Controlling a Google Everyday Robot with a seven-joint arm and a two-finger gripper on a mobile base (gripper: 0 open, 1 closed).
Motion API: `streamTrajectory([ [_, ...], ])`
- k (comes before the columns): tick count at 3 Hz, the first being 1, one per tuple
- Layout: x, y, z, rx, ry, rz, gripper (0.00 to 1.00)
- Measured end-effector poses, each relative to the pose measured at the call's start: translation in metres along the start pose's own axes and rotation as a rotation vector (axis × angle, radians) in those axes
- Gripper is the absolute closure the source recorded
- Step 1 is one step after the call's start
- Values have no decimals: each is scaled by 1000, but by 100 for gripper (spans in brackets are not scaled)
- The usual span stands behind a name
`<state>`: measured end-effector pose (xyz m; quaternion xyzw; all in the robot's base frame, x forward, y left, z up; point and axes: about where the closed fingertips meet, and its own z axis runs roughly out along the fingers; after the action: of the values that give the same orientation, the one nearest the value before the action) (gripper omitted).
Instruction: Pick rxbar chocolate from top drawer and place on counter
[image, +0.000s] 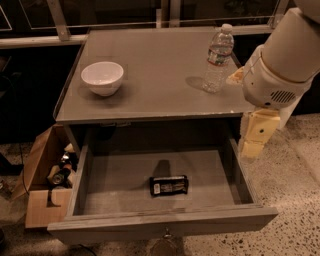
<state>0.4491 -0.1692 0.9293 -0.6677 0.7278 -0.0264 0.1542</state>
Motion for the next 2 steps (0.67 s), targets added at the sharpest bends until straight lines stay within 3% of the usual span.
streamTrajectory([
  [1,0,0,0,0,0,0,0],
  [2,-8,-1,34,-13,27,-36,0],
])
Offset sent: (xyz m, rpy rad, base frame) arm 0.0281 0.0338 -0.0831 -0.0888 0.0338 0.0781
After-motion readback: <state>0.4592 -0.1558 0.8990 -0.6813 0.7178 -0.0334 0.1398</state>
